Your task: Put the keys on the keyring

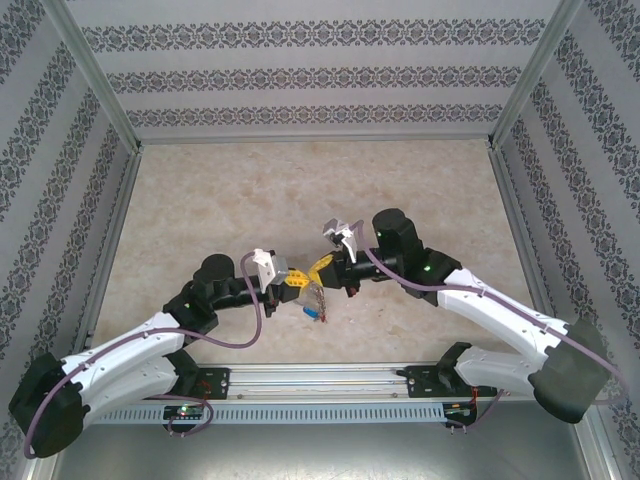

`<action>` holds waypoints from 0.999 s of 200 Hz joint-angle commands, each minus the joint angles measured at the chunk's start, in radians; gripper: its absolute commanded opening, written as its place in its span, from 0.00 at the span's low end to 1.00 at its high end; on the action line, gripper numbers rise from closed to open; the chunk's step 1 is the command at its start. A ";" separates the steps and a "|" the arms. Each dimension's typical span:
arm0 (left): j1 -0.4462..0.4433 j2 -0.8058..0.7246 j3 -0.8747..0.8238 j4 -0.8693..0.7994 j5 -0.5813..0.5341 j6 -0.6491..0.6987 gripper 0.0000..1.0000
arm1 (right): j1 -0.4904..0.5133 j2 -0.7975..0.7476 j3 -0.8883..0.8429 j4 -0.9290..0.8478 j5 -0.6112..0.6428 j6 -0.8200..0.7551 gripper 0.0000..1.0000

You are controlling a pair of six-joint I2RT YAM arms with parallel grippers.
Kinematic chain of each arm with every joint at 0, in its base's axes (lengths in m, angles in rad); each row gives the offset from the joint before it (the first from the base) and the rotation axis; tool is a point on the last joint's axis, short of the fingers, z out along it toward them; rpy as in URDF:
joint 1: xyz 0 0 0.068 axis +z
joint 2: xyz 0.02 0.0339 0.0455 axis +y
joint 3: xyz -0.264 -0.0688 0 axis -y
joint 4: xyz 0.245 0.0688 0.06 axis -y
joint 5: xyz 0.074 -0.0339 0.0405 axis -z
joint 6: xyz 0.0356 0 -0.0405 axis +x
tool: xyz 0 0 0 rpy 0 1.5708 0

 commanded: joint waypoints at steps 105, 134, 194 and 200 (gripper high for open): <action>-0.169 0.033 0.397 -0.662 -0.064 0.142 0.00 | 0.217 -0.224 -0.009 -0.311 0.366 -0.231 0.41; -0.203 0.040 0.450 -0.777 -0.076 0.171 0.00 | 0.256 -0.292 -0.037 -0.279 0.365 -0.252 0.38; -0.220 0.054 0.491 -0.846 -0.046 0.206 0.00 | 0.292 -0.293 -0.073 -0.210 0.336 -0.257 0.32; -0.221 0.058 0.493 -0.846 -0.044 0.207 0.00 | 0.293 -0.288 -0.075 -0.202 0.333 -0.259 0.31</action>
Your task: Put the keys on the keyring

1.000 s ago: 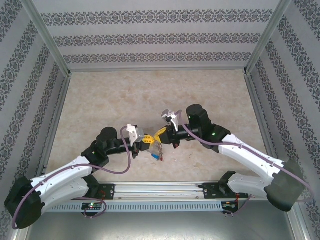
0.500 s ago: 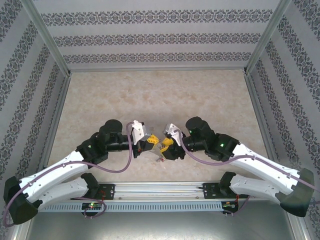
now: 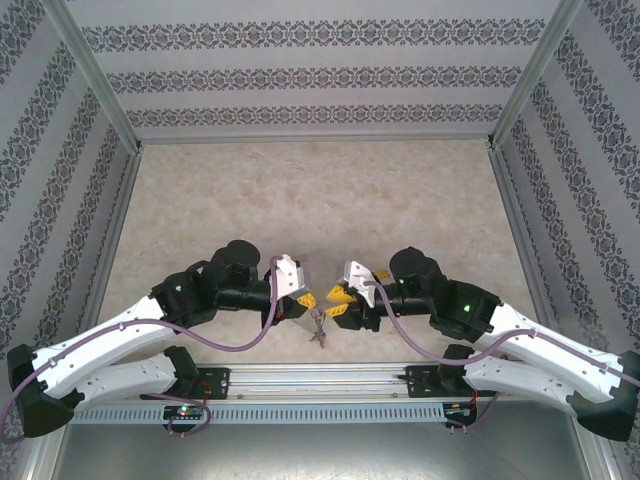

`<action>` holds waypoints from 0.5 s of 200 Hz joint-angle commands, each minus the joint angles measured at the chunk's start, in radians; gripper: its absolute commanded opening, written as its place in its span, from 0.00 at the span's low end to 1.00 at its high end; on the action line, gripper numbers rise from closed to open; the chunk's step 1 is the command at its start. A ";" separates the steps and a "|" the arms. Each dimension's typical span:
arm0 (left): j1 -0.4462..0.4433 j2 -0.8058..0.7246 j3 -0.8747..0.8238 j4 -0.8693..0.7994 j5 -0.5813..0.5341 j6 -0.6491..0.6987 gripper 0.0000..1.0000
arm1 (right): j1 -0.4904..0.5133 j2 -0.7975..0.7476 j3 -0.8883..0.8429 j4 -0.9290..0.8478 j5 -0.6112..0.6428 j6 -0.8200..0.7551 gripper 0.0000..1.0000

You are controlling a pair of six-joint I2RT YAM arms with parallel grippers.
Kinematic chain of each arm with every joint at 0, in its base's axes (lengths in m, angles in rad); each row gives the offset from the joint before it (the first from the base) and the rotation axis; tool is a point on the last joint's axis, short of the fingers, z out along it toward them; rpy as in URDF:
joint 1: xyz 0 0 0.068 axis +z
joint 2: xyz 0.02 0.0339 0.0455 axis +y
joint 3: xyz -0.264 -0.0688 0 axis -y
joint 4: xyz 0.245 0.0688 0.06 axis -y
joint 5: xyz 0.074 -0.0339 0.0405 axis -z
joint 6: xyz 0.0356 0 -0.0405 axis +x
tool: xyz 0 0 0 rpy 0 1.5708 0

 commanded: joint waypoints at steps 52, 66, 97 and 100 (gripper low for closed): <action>-0.020 0.024 0.054 -0.047 0.028 0.049 0.00 | 0.017 0.069 -0.004 0.114 -0.050 -0.035 0.25; -0.021 0.022 0.052 -0.045 0.027 0.049 0.00 | 0.017 0.086 0.003 0.105 -0.050 -0.039 0.24; -0.021 0.013 0.049 -0.042 0.026 0.049 0.00 | 0.019 0.087 -0.003 0.090 -0.038 -0.037 0.32; -0.021 0.012 0.048 -0.041 0.025 0.049 0.00 | 0.019 0.084 -0.004 0.090 -0.036 -0.036 0.33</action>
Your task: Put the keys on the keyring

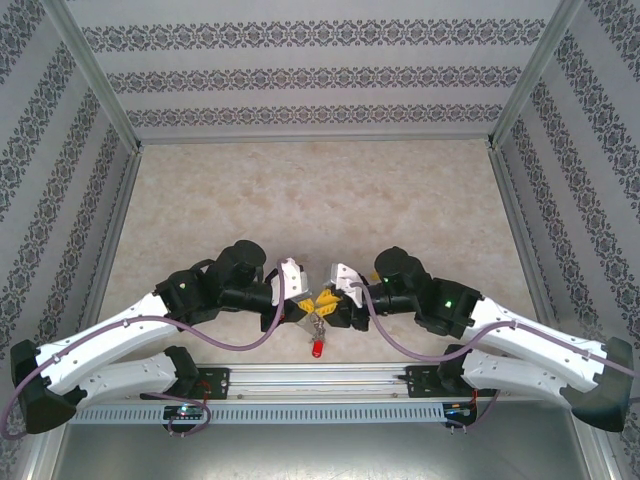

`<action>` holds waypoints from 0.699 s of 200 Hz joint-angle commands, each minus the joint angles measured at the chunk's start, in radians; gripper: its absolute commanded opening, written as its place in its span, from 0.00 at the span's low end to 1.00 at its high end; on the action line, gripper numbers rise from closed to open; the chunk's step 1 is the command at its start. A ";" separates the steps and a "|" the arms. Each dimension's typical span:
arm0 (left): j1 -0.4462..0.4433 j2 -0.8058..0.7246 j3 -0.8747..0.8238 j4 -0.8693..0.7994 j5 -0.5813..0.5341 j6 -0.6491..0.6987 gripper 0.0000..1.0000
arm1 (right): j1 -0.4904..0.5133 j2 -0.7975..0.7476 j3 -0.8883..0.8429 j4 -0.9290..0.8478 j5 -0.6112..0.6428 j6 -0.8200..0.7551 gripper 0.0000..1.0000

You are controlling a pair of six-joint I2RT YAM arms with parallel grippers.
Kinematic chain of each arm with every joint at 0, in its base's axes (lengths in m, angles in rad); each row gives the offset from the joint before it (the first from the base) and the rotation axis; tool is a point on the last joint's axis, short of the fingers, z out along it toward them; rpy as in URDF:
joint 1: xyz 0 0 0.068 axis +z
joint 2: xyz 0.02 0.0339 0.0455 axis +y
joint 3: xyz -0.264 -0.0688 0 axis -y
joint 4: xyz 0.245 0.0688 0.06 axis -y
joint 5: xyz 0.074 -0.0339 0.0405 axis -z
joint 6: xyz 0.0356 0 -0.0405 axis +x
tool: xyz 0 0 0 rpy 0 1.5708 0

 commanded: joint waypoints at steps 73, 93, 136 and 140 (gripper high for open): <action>-0.018 -0.028 0.031 0.004 0.031 0.030 0.00 | 0.012 0.011 0.013 0.001 0.010 -0.018 0.30; -0.020 -0.035 0.027 0.006 0.031 0.031 0.00 | 0.013 0.023 0.016 -0.009 0.017 -0.020 0.31; -0.024 -0.032 0.027 0.008 0.031 0.030 0.00 | 0.012 0.014 0.013 0.014 0.031 -0.017 0.25; -0.025 -0.030 0.027 0.007 0.029 0.032 0.00 | 0.012 0.013 0.013 0.016 0.031 -0.018 0.23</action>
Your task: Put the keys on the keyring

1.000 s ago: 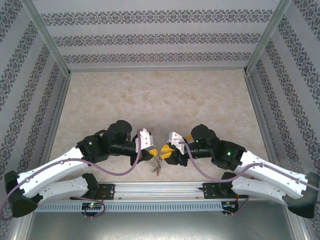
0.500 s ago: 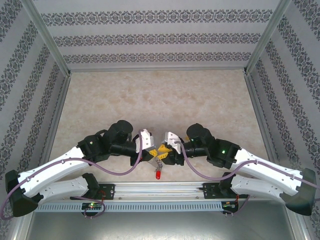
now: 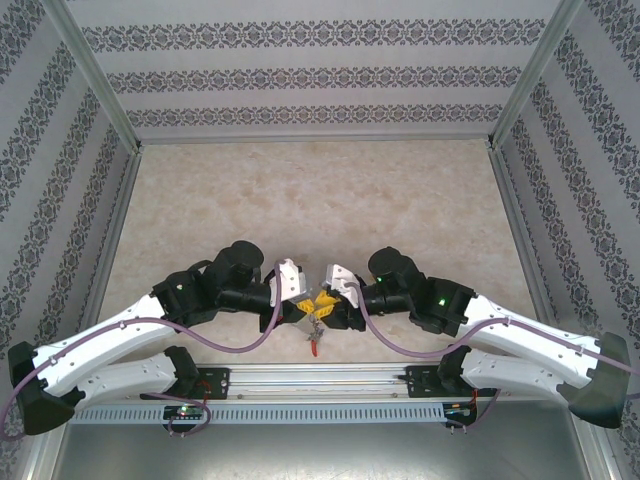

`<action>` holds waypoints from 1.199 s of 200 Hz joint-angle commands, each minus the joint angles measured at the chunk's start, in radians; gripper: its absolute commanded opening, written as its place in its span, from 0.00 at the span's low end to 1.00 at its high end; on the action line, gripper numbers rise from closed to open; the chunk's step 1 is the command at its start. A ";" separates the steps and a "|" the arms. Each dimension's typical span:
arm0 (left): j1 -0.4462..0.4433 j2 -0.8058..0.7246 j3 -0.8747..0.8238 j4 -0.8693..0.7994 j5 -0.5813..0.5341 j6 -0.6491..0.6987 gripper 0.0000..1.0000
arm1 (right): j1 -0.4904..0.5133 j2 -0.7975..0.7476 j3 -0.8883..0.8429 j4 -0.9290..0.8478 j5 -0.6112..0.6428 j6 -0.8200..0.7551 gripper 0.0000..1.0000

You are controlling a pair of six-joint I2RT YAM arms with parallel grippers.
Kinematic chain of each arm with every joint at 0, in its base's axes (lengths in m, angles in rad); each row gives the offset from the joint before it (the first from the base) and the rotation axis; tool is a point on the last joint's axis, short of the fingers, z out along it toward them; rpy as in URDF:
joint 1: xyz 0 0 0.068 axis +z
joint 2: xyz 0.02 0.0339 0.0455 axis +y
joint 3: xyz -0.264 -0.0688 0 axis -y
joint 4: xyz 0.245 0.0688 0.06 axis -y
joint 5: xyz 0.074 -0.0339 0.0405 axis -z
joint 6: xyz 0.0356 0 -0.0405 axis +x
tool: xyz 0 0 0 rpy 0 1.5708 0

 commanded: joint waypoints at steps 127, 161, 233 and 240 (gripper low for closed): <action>-0.022 -0.050 -0.003 0.062 0.014 0.001 0.15 | 0.007 -0.079 -0.020 0.112 -0.024 0.011 0.00; -0.022 -0.139 -0.103 0.209 0.023 -0.075 0.36 | -0.011 -0.159 -0.097 0.248 -0.064 0.071 0.00; -0.022 -0.149 -0.185 0.423 0.037 -0.124 0.39 | -0.024 -0.199 -0.162 0.367 -0.115 0.127 0.00; -0.022 -0.147 -0.188 0.439 0.040 -0.126 0.38 | -0.024 -0.200 -0.170 0.388 -0.115 0.135 0.00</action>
